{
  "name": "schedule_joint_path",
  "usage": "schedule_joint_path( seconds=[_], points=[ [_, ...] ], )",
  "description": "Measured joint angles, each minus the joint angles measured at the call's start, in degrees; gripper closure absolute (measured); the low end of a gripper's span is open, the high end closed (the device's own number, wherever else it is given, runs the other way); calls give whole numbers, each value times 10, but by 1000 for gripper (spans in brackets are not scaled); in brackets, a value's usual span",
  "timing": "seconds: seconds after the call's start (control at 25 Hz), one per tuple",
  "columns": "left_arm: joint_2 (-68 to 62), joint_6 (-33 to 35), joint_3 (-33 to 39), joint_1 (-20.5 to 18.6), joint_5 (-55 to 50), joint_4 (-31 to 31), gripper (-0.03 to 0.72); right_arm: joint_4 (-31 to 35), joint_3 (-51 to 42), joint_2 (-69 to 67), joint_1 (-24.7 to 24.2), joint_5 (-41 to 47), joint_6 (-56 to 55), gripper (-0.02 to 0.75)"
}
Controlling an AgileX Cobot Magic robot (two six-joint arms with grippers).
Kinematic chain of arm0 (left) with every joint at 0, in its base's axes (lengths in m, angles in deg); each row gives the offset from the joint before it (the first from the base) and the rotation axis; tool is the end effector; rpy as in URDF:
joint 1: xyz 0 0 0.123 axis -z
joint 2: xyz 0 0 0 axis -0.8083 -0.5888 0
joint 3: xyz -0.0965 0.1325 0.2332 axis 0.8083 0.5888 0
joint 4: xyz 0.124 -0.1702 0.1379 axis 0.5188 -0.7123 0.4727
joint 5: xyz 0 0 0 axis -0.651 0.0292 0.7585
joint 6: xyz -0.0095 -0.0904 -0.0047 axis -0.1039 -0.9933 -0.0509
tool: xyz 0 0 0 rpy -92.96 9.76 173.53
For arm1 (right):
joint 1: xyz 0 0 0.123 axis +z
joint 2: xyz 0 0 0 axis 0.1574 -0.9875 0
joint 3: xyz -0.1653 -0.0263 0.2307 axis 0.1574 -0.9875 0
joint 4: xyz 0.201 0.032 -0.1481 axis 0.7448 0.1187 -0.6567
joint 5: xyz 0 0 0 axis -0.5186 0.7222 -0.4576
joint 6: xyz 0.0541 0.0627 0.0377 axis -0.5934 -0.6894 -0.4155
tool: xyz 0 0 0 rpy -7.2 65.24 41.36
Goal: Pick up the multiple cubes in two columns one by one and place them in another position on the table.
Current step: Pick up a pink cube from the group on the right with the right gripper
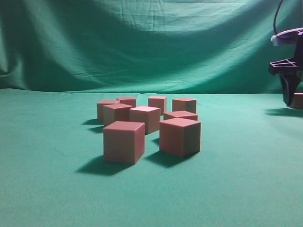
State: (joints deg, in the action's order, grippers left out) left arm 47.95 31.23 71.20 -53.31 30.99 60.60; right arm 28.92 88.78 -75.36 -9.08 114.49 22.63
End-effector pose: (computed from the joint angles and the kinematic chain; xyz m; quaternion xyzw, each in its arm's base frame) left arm 0.0529 0.0001 0.1774 0.0129 0.7934 0.0077 0.6085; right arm 0.4495 -0.0086 0.1634 -0.0100 0.9777 -0.0494 0.2038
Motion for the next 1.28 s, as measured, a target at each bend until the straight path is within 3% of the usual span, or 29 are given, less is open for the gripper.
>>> schedule_joint_path(
  seconds=[0.52,0.6,0.68,0.72,1.0,1.28],
  points=[
    [0,0,0,0,0,0,688,11,5,-20,0,-48,6,204],
    [0,0,0,0,0,0,688,12,5,-21,0,-49,8,367],
    [0,0,0,0,0,0,688,12,5,-21,0,-46,8,471],
    [0,0,0,0,0,0,688,12,5,-21,0,-45,9,487],
    [0,0,0,0,0,0,688,-1,4,29,18,-17,16,477],
    [0,0,0,0,0,0,688,14,4,165,81,50,21,477]
  ],
)
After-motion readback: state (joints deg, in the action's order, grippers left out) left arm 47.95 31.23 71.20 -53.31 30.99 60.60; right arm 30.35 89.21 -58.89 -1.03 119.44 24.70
